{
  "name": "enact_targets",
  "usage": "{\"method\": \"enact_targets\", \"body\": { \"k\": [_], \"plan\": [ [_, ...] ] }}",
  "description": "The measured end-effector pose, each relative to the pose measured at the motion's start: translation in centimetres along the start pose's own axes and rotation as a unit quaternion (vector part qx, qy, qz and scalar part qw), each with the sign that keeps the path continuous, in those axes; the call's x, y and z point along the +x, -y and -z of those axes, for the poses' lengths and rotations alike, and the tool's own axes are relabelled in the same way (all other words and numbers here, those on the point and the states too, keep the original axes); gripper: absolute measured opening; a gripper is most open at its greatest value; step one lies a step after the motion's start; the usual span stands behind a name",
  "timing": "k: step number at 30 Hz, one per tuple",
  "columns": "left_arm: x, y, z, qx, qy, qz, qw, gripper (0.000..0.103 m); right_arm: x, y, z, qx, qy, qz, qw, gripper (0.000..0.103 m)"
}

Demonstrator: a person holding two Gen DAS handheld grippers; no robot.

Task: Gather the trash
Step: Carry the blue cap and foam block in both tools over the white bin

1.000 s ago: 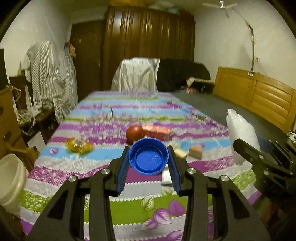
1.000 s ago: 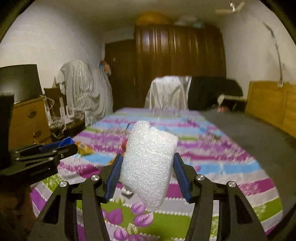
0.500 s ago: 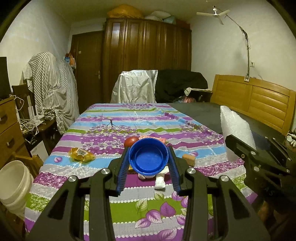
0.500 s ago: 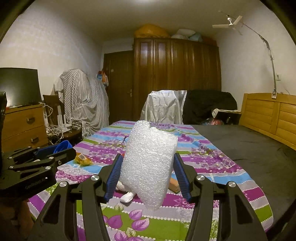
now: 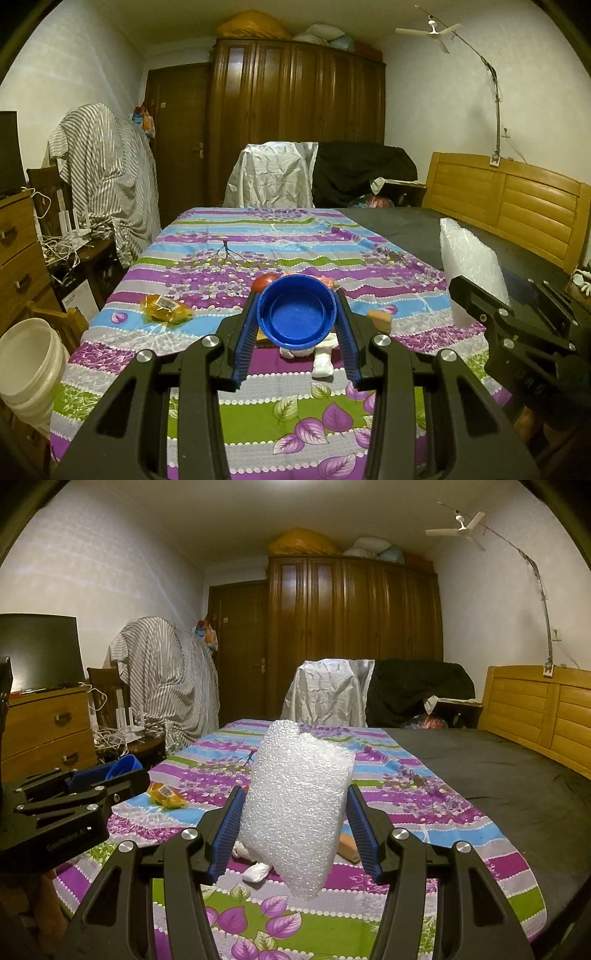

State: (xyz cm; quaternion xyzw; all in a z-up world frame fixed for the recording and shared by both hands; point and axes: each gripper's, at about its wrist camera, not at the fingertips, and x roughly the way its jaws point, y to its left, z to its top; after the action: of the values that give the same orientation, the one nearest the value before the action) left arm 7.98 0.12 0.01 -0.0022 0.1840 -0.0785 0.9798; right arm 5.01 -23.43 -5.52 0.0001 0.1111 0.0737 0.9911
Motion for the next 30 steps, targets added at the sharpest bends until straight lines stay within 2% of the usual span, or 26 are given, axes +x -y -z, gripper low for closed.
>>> {"method": "enact_targets", "body": {
  "k": [7, 14, 23, 30],
  "plan": [
    [-0.5, -2.2, -0.3, -0.01, 0.002, -0.025, 0.9996, 0.038, 1.1, -2.0, -0.8, -0.012, -0.008, -0.041, 0.999, 0.057],
    [-1.9, -8.2, -0.9, -0.042, 0.005, -0.083, 0.9956, 0.038, 4.0, -6.8, -3.7, -0.025, -0.009, -0.103, 0.994, 0.057],
    [-4.1, -17.5, -1.4, -0.086, 0.006, -0.174, 0.981, 0.038, 7.6, -16.7, -7.1, -0.053, -0.019, -0.192, 0.98, 0.057],
    [-5.9, -22.6, -1.9, -0.097, 0.002, -0.225, 0.9696, 0.038, 9.7, -25.2, -9.0, -0.075, -0.028, -0.247, 0.966, 0.057]
  ]
}}
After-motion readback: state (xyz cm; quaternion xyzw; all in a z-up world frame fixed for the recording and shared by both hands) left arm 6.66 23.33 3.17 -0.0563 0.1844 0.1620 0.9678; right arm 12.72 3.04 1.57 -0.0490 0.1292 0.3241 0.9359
